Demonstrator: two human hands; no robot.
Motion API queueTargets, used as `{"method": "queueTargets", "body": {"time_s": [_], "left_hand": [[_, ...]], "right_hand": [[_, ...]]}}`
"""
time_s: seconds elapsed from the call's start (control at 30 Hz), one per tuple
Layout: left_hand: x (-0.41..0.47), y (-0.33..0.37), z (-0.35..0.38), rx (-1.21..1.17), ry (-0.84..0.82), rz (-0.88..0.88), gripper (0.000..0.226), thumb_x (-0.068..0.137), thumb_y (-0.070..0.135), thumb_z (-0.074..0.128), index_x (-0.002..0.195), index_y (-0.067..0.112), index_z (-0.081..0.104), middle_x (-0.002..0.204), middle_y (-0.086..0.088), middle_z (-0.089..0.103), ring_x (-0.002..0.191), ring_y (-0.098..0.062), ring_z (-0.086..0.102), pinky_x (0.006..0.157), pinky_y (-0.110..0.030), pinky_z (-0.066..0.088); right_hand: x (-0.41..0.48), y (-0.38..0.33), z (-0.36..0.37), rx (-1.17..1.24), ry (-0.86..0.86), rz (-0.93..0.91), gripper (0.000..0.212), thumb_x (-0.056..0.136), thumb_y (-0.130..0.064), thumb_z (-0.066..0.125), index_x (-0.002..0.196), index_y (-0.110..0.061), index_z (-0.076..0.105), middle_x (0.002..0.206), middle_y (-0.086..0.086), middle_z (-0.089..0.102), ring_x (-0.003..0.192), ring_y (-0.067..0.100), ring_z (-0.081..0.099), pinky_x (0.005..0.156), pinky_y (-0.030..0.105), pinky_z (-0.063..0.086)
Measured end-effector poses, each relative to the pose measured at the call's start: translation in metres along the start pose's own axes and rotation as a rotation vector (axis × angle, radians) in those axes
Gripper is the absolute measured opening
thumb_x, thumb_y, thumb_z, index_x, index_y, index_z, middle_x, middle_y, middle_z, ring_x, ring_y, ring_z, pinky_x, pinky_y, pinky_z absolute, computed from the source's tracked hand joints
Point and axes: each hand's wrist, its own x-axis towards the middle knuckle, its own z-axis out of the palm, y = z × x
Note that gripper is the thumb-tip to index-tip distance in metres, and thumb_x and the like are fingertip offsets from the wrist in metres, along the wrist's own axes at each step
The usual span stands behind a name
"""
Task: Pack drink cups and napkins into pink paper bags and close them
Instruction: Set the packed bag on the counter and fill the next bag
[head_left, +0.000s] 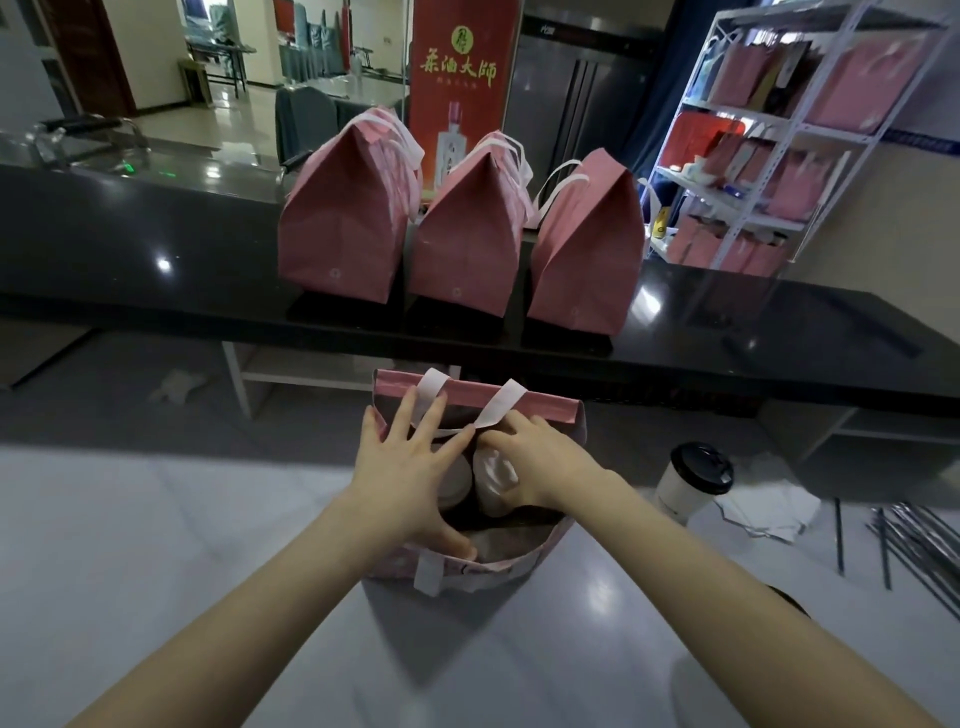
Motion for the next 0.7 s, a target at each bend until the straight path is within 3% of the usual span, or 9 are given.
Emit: {"method": "queueTargets", "body": {"time_s": [0.2, 0.43, 0.7], "left_hand": [[0.010, 0.002, -0.003, 0.024, -0.038, -0.017, 0.131, 0.049, 0.093, 0.054, 0.148, 0.043, -0.016, 0.157, -0.008, -0.030, 0.140, -0.035, -0.034, 0.111, -0.067, -0.007], [0.018, 0.002, -0.005, 0.036, -0.076, -0.015, 0.131, 0.048, 0.096, 0.048, 0.147, 0.041, -0.017, 0.156, -0.010, -0.032, 0.139, -0.034, -0.036, 0.110, -0.067, -0.006], [0.020, 0.001, -0.010, 0.112, -0.098, -0.006, 0.128, 0.054, 0.093, 0.049, 0.149, 0.039, -0.018, 0.156, -0.018, -0.028, 0.137, -0.037, -0.038, 0.110, -0.069, -0.008]], "right_hand": [[0.007, 0.001, 0.010, -0.041, 0.013, 0.001, 0.068, 0.082, -0.025, 0.070, 0.141, -0.027, 0.037, 0.140, 0.006, 0.036, 0.118, 0.029, 0.041, 0.094, 0.043, 0.048], [0.008, 0.008, 0.015, -0.035, -0.020, 0.021, 0.068, 0.083, -0.028, 0.070, 0.141, -0.025, 0.036, 0.129, 0.008, 0.039, 0.113, 0.030, 0.042, 0.091, 0.042, 0.048], [0.011, 0.002, 0.026, 0.003, -0.057, -0.013, 0.070, 0.084, -0.031, 0.070, 0.144, -0.027, 0.034, 0.131, 0.006, 0.039, 0.113, 0.028, 0.045, 0.091, 0.039, 0.048]]}}
